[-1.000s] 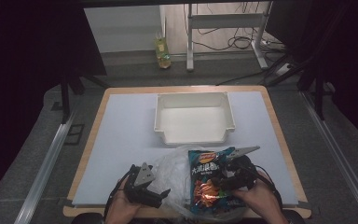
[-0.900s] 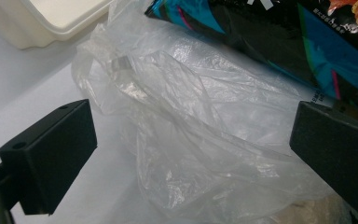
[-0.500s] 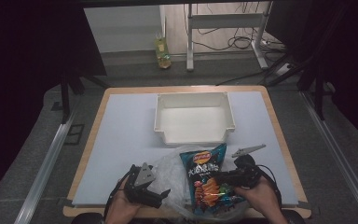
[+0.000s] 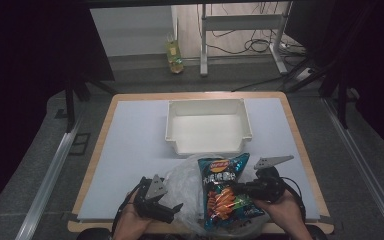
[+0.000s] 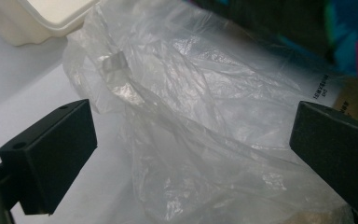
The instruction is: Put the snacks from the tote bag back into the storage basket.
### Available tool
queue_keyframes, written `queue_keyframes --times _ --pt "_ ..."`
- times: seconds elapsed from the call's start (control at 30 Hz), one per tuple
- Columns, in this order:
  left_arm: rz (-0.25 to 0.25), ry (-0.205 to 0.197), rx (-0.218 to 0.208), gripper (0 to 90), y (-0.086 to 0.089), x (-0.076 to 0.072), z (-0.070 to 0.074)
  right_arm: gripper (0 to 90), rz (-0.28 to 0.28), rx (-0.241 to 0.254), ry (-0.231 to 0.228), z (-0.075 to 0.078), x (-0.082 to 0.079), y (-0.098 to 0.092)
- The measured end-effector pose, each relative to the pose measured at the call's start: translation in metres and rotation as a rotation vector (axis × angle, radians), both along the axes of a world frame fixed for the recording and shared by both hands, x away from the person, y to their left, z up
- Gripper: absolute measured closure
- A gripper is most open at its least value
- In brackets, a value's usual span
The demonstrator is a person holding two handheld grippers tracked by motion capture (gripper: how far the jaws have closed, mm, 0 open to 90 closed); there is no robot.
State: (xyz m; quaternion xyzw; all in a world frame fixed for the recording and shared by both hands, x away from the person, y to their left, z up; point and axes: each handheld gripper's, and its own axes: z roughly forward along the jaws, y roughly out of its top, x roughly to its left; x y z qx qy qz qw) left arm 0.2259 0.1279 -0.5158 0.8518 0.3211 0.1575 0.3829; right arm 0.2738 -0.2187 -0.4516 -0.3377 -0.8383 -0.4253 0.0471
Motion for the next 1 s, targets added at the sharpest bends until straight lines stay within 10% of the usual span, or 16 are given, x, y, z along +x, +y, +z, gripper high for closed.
queue_keyframes --times 1.0 --pt "0.031 -0.046 -0.056 0.0 0.004 -0.001 0.004 88.6 -0.004 0.109 -0.156 0.047 0.008 -0.007"
